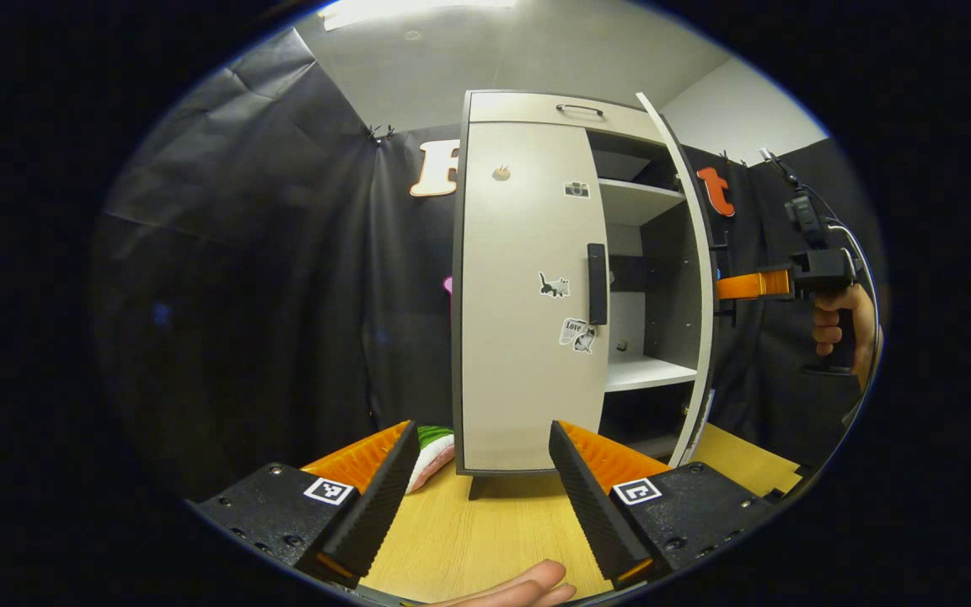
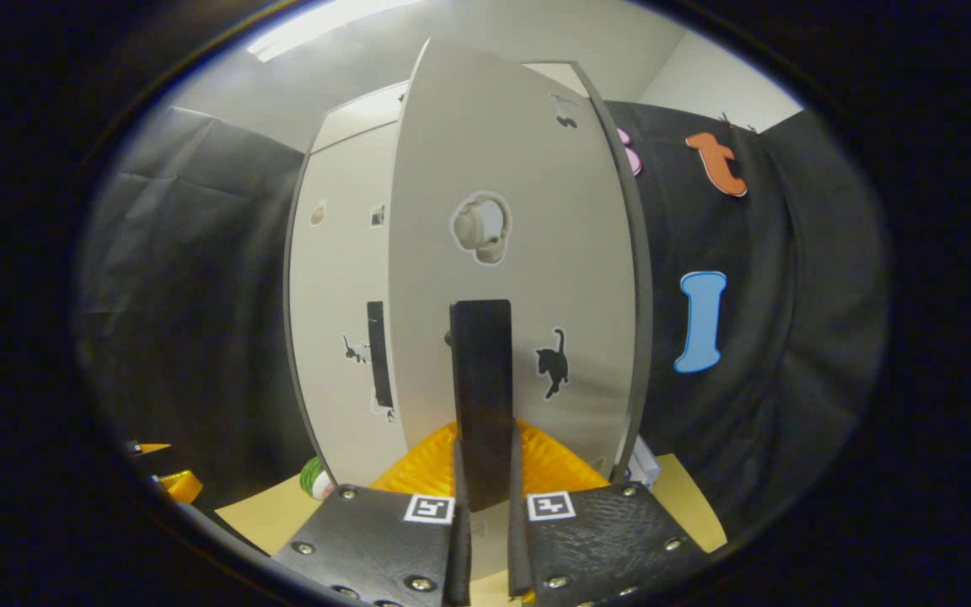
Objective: Open the right door of the double-door shoe cabinet with the right hand, and open the left door with the left hand.
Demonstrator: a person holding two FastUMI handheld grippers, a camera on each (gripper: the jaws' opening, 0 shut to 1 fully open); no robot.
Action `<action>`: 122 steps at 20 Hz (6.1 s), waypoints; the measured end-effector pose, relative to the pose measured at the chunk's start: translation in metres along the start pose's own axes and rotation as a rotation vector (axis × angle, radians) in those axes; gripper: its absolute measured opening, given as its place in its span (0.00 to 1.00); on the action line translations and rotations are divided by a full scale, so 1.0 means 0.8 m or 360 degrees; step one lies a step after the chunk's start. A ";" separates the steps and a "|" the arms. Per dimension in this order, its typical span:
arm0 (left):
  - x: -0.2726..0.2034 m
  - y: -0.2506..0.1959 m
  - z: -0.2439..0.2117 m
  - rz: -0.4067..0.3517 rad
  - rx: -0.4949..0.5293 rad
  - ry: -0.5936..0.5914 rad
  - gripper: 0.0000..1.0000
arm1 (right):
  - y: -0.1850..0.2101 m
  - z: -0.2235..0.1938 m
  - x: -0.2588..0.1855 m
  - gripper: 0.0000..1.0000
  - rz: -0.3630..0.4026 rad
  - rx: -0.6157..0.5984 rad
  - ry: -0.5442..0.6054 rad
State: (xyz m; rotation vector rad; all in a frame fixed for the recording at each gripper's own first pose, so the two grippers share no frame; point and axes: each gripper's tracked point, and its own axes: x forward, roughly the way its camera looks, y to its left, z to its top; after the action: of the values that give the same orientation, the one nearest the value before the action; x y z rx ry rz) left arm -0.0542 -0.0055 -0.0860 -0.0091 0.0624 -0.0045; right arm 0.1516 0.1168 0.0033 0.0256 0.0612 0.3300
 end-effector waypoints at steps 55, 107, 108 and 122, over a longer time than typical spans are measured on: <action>0.123 -0.048 0.074 -0.0075 0.0035 -0.0015 0.95 | -0.139 -0.010 -0.241 0.99 -0.0462 0.0019 -0.0375; 0.329 -0.192 0.119 -0.0293 -0.0043 0.0157 0.22 | -0.030 -0.107 -0.316 0.99 -0.0297 0.0025 -0.0238; 0.319 -0.191 0.120 -0.0314 -0.0040 0.0149 0.22 | -0.029 -0.107 -0.317 0.99 -0.0315 0.0021 -0.0239; 0.231 -0.143 0.126 -0.0464 -0.0007 0.0093 0.22 | -0.007 -0.108 -0.308 0.96 -0.0451 -0.0007 -0.0245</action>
State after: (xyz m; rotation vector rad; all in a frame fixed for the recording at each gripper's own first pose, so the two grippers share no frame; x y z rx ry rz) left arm 0.1358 -0.1196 0.0039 -0.0222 0.1189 -0.2964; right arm -0.0845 0.0329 -0.0691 0.0375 -0.0882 0.0444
